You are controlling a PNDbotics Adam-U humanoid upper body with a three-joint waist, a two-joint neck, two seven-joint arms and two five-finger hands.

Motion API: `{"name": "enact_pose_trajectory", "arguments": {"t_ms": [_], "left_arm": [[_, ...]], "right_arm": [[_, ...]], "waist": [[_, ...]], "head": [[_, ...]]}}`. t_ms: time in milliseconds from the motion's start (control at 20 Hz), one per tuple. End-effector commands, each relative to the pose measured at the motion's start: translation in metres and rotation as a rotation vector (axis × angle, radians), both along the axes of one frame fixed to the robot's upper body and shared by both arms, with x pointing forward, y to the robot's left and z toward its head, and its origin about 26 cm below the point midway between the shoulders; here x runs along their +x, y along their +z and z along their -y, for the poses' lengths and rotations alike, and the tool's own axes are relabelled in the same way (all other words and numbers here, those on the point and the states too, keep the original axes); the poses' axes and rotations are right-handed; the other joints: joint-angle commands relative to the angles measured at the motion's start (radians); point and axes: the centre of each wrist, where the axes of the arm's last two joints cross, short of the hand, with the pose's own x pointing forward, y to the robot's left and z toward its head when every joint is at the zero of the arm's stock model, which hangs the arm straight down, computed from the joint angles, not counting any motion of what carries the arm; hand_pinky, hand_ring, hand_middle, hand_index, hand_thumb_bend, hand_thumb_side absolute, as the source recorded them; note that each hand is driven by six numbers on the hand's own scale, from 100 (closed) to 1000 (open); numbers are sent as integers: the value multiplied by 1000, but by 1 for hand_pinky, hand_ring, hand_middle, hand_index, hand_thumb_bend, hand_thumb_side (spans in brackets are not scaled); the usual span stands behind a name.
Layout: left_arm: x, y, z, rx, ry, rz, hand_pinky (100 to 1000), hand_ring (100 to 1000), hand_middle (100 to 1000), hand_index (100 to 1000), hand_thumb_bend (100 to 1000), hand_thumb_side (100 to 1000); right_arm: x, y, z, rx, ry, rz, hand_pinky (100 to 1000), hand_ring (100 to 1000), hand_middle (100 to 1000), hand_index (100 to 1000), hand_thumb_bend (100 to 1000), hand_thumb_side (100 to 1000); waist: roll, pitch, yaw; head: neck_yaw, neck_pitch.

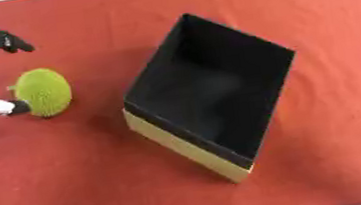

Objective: Pick up objects on the table and place them in the box.

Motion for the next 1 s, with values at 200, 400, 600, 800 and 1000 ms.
{"name": "enact_pose_trajectory", "arguments": {"t_ms": [200, 400, 600, 800, 1000], "left_arm": [[16, -2, -5, 54, 42, 25, 1000, 967, 916, 957, 532, 178], [22, -7, -1, 46, 84, 72, 1000, 966, 915, 961, 514, 158], [26, -9, 7, 4, 84, 122, 1000, 966, 918, 968, 482, 201], [30, -10, 15, -32, 77, 139, 1000, 965, 917, 968, 465, 229], [36, -16, 20, -30, 81, 97, 971, 935, 884, 949, 425, 248]], "right_arm": [[-5, 8, -2, -4, 15, 33, 702, 636, 504, 639, 100, 726], [-5, 8, -2, 0, 17, 34, 702, 636, 504, 638, 100, 725], [-5, 9, -3, 4, 20, 36, 702, 635, 502, 637, 100, 723], [-5, 9, -3, 7, 24, 37, 701, 634, 501, 637, 100, 723], [-4, 10, -5, 13, 32, 43, 697, 629, 498, 634, 100, 719]], "waist": [[4, -19, -3], [3, -18, -5], [1, -16, -9], [-1, -14, -12], [-3, -12, -15]], "head": [[6, 3], [7, 2], [11, 1], [14, 0], [19, -2]]}}
